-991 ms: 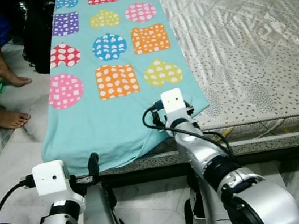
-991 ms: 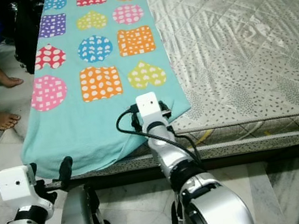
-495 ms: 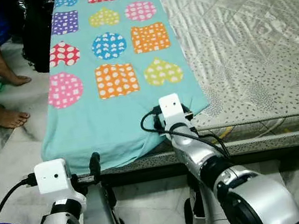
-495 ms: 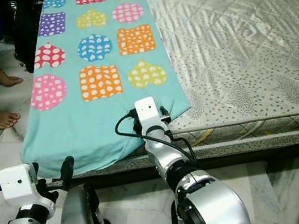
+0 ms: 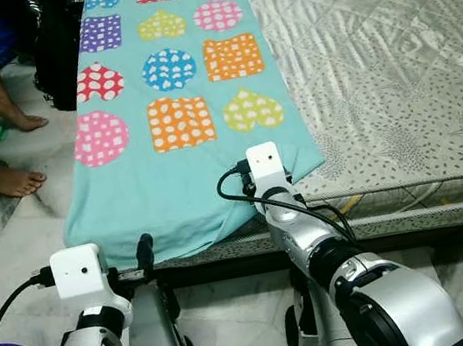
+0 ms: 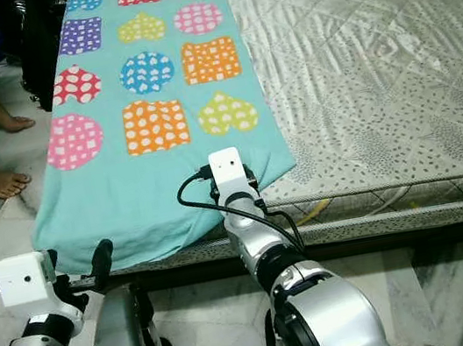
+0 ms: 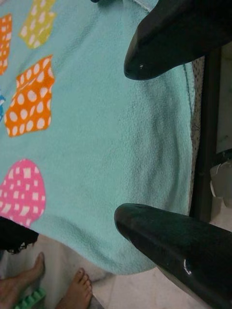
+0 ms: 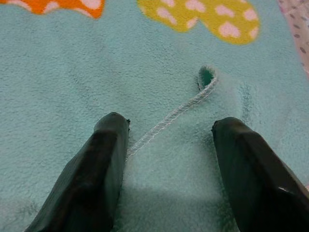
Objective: Clean up the room
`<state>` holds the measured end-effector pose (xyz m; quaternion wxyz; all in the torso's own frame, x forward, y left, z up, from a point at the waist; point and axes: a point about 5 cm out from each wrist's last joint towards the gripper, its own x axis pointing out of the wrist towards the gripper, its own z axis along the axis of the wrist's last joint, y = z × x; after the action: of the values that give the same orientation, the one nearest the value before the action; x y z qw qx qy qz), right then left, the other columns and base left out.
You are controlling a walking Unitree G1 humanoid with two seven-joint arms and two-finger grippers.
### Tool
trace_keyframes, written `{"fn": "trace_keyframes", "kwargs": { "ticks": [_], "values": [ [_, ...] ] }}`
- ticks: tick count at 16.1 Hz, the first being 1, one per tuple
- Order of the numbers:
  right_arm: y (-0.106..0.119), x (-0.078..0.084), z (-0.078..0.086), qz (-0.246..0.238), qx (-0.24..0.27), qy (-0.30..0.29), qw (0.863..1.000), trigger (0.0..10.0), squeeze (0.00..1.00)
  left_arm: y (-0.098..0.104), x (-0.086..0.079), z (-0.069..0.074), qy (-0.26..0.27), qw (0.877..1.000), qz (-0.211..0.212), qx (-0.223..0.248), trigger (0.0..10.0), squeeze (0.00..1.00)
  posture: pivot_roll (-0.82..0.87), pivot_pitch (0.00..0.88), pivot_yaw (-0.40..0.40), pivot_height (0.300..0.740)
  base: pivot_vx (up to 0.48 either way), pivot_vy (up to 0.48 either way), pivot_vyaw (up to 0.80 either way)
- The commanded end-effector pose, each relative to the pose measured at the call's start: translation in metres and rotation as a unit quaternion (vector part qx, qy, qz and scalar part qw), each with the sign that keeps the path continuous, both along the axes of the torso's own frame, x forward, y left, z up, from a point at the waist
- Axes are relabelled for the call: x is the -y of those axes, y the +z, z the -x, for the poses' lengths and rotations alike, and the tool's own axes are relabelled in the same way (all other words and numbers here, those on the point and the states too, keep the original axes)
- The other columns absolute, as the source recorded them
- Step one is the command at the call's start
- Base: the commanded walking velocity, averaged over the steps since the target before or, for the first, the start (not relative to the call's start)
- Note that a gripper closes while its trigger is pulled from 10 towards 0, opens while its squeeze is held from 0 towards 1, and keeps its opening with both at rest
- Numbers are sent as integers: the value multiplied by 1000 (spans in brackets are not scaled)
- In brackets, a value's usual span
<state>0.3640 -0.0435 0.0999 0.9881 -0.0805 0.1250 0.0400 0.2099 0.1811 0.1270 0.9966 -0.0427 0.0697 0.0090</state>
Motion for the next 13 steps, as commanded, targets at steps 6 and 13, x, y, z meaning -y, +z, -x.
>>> {"fn": "trace_keyframes", "kwargs": {
  "ticks": [6,13],
  "values": [
    [-21,-20,17,10,-41,30,999,0,0,-2,-5,0,6,1000,-6,-10,10000,0,160,245,-20,531,0,0,0],
    [-24,-16,18,7,-44,29,999,0,0,-3,-5,-2,6,1000,-5,-10,10000,0,155,241,-15,531,0,0,0]
  ]
}}
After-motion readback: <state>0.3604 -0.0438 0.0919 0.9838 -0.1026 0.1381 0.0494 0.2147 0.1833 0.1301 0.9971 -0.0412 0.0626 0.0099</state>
